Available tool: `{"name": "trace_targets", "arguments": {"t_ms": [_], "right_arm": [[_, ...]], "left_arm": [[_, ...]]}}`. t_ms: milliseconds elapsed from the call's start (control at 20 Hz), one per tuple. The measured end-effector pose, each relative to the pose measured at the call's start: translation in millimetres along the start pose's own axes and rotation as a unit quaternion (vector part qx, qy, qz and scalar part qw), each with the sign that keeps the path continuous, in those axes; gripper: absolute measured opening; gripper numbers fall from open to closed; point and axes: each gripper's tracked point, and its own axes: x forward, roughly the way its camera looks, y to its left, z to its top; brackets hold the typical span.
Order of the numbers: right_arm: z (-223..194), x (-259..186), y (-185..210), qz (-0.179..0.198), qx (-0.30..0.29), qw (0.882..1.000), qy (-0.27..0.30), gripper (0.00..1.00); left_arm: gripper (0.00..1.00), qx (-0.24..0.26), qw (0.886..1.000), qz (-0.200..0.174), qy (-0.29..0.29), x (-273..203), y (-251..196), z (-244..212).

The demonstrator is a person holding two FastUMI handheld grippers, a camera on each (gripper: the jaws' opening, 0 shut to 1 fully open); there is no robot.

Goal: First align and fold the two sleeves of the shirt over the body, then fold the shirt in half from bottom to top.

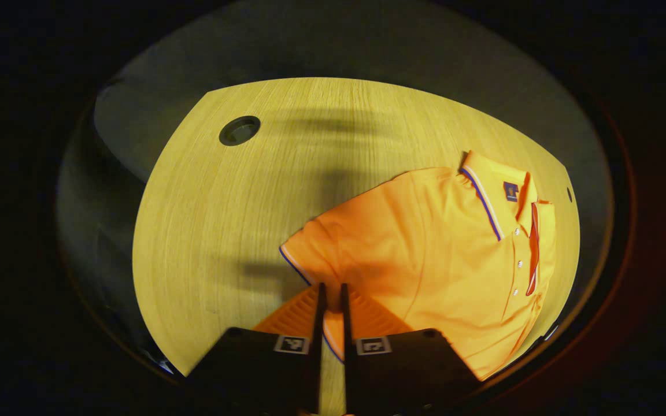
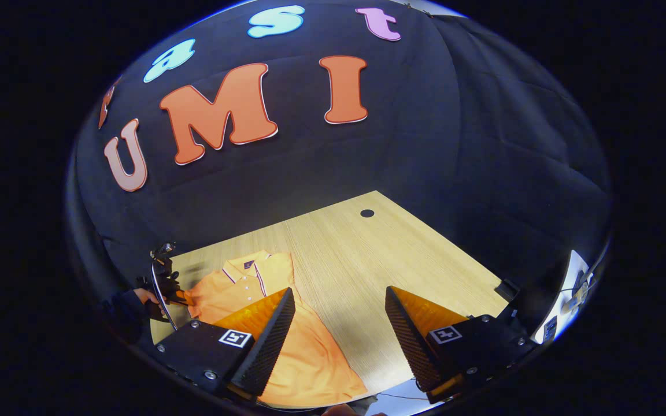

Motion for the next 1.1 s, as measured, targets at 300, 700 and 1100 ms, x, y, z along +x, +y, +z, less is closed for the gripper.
{"name": "trace_targets", "arguments": {"t_ms": [300, 700, 1100], "right_arm": [[-8, -2, -9, -0.008, -0.003, 1.000, 0.006, 0.96], [-15, 1, -7, -0.005, -0.008, 1.000, 0.014, 0.96], [-6, 1, -8, 0.007, -0.017, 1.000, -0.003, 0.96]], "left_arm": [[0.12, 0.080, 0.992, -0.038, -0.085, -51, -30, 39], [0.15, 0.163, 0.969, -0.136, -0.122, -101, -148, 51], [0.97, 0.180, 0.948, -0.187, -0.184, -152, -180, 39]]}}
